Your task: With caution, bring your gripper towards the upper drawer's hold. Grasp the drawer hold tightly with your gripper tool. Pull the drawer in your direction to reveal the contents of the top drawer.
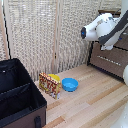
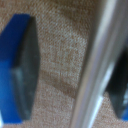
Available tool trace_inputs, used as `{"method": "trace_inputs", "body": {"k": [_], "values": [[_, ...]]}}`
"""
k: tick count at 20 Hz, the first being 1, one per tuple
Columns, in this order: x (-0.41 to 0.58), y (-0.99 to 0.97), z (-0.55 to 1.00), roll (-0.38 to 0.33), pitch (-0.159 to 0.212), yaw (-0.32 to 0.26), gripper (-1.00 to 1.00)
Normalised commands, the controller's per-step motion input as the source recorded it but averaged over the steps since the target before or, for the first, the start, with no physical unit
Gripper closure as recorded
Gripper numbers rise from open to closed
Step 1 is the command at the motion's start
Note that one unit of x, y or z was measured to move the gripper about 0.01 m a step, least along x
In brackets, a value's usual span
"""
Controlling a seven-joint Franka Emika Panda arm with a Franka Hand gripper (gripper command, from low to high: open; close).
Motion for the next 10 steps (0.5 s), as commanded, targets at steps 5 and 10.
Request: {"method": "trace_inputs", "body": {"k": [5,10], "values": [[0.0,0.26,0.01,-0.004,0.0,-0.048,1.0],[0.0,0.84,-0.04,-0.029,0.0,-0.057,1.0]]}}
